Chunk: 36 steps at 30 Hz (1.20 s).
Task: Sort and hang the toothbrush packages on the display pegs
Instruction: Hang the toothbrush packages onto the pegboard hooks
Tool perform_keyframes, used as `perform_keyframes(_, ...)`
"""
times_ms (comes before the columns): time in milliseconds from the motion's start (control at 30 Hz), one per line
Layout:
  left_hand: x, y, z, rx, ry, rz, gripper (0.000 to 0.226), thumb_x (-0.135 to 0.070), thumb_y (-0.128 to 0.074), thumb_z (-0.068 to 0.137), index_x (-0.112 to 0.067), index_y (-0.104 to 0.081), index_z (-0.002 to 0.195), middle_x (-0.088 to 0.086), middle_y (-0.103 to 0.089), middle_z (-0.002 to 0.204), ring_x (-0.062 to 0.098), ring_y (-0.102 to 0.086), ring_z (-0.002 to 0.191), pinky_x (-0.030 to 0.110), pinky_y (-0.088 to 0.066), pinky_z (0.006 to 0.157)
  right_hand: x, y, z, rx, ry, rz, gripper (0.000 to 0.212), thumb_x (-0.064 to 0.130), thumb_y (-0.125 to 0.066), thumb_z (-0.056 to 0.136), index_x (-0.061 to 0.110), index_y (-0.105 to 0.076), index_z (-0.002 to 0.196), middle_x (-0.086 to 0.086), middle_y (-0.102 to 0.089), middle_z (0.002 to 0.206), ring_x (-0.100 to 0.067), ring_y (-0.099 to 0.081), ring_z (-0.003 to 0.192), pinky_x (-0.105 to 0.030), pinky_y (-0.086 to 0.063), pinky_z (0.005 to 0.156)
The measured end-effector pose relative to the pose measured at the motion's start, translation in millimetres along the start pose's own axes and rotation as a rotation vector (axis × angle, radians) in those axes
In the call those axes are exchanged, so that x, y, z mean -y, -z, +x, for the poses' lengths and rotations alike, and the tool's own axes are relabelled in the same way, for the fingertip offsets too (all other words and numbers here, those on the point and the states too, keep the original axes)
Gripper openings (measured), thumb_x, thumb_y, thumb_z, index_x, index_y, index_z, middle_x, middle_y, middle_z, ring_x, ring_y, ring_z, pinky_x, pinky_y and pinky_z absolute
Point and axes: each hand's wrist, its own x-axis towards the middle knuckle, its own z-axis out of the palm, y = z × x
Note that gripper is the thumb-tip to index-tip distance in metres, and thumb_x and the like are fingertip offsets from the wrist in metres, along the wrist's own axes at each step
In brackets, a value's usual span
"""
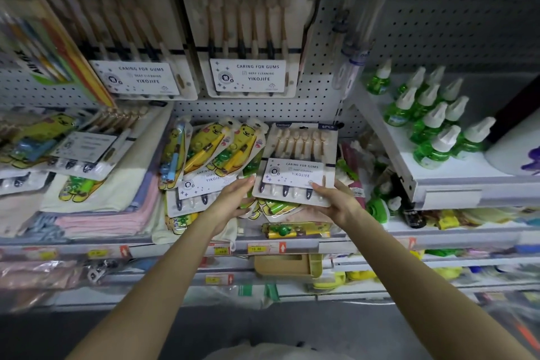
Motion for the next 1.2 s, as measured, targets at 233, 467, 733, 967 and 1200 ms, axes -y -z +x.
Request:
perform_keyframes(233, -7, -15, 6, -0.051, 0.027, -0.073, 0.042, -0.045, -0.059, 0.090, -0.019, -0.056, 0.123, 0.005, -0.061, 0.121, 0.021, -0.063, 0.106, 0.034, -0.053, 0.089, 13, 49, -13, -0.013, -0.018, 0.068, 0.043, 0.001, -0.068, 0.084, 0.009, -0.058, 0.125, -0.011, -0.069, 0.116, -0.024, -0.067, 0.099, -0.042, -0.061, 0.065)
perform_keyframes(467, -16, -43, -4, 0.176, 0.064, -0.096, 0.039, -0.027, -0.071, 0.085, -0.016, -0.056, 0.119, 0.005, -0.068, 0.113, 0.018, -0.066, 0.102, 0.036, -0.055, 0.087, 8, 63, -34, 0.121, -0.004, 0.052, 0.045, 0.005, -0.069, 0.078, 0.011, -0.061, 0.122, -0.010, -0.071, 0.115, -0.023, -0.069, 0.100, -0.041, -0.061, 0.070)
perform_keyframes(733, -13, -19, -25, 0.124, -0.062, 0.013, 0.034, -0.010, -0.079, 0.075, -0.014, -0.068, 0.107, 0.001, -0.074, 0.102, 0.016, -0.070, 0.096, 0.033, -0.055, 0.085, -11, 43, -49, 0.327, 0.157, 0.003, 0.051, -0.004, -0.065, 0.079, 0.011, -0.058, 0.127, -0.018, -0.067, 0.121, -0.032, -0.067, 0.106, -0.035, -0.060, 0.071)
perform_keyframes(967, -16, 9, -53, 0.029, -0.249, 0.034, 0.036, 0.001, -0.077, 0.074, -0.014, -0.064, 0.104, 0.000, -0.073, 0.100, 0.002, -0.070, 0.078, 0.014, -0.052, 0.061, -4, 14, -67, 0.322, 0.445, -0.227, 0.071, 0.030, -0.095, 0.047, 0.016, -0.070, 0.111, -0.014, -0.071, 0.112, -0.026, -0.068, 0.105, -0.033, -0.057, 0.085)
perform_keyframes(1200, -40, 36, -78, -0.051, -0.446, -0.022, 0.038, -0.001, -0.080, 0.070, -0.018, -0.066, 0.101, -0.009, -0.075, 0.092, 0.005, -0.070, 0.089, 0.019, -0.055, 0.073, 25, -21, -100, 0.392, 0.734, -0.289, 0.037, 0.006, -0.076, 0.066, 0.027, -0.075, 0.097, -0.001, -0.074, 0.106, -0.016, -0.069, 0.101, -0.025, -0.055, 0.086)
